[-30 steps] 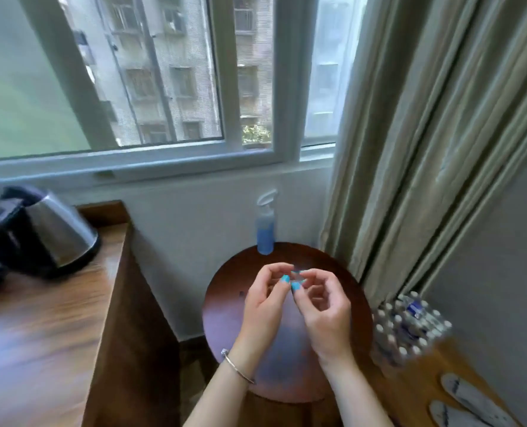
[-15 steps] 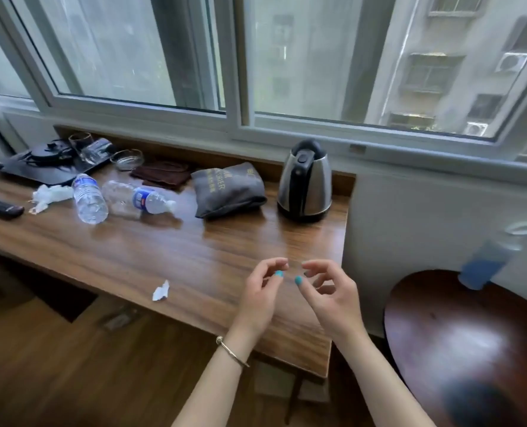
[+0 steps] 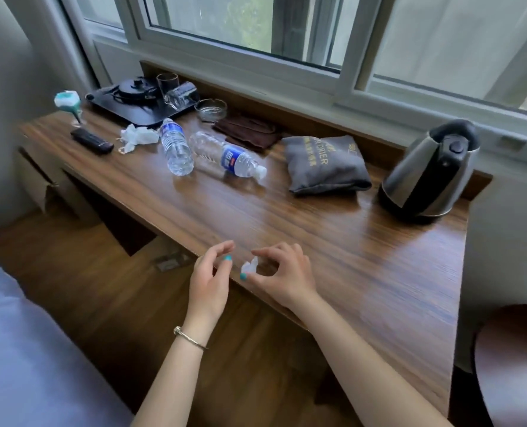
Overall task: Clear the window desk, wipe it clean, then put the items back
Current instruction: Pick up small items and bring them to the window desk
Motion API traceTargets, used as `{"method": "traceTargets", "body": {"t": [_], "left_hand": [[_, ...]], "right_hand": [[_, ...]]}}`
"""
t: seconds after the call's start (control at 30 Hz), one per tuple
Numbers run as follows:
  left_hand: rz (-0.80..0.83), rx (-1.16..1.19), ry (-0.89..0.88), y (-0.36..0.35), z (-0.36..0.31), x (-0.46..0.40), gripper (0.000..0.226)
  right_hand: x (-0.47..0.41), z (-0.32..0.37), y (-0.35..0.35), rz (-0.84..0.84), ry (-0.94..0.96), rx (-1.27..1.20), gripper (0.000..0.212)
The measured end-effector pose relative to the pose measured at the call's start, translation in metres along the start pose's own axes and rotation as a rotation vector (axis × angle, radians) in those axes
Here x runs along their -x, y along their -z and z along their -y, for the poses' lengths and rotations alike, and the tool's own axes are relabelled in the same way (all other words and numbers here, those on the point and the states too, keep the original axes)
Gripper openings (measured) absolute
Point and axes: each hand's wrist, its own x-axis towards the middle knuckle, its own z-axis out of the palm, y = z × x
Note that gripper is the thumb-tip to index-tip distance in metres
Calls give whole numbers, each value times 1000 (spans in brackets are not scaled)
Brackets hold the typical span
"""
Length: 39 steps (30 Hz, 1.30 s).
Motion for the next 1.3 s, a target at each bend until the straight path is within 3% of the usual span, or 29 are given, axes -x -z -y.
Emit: {"method": "traceTargets", "body": {"t": [0.27,0.4,0.57,0.7,0.93,1.13,1.3], "left_hand": [[13,-65,-27,2,9,-9,32],[92,-9,-96,-17,-10,-8,29],[292,47,-222,-73,-53,2,27],[485,127,-295,-142,-92,30,30],[876,207,-315,-255,-125,122,28],[1129,185,-346,-341,-120,226,27],[1342,121,-229,-408,-90,326,23]], "right_hand": [[-1,-8,-16,-105,-1,9,20],[17,-17,2,-199,-12,-245,6],[59,-38,67,-402,44,-421,5],[106,-65,126,-635,7,-509,17],[224,-128,194,-936,-182,-437,17],[344,-182,212,-1149,-358,-357,9],[448,-233,205,-1275,-545,-325,18]]}}
